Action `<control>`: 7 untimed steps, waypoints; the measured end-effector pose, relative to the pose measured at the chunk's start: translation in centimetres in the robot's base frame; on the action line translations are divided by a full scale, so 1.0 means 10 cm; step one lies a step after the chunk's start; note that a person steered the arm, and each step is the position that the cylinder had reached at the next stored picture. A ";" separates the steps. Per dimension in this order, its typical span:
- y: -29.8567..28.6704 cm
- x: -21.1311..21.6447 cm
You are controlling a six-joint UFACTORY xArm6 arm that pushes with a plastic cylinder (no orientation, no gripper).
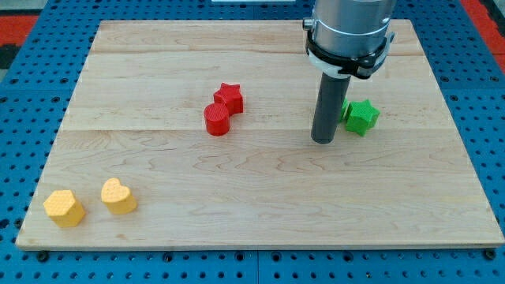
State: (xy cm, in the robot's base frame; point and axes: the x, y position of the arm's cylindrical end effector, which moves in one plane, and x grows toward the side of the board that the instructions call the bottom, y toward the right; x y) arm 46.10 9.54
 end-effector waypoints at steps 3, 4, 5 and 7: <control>0.02 0.00; 0.02 0.00; 0.07 0.06; 0.07 0.07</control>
State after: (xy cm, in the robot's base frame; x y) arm 46.76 10.26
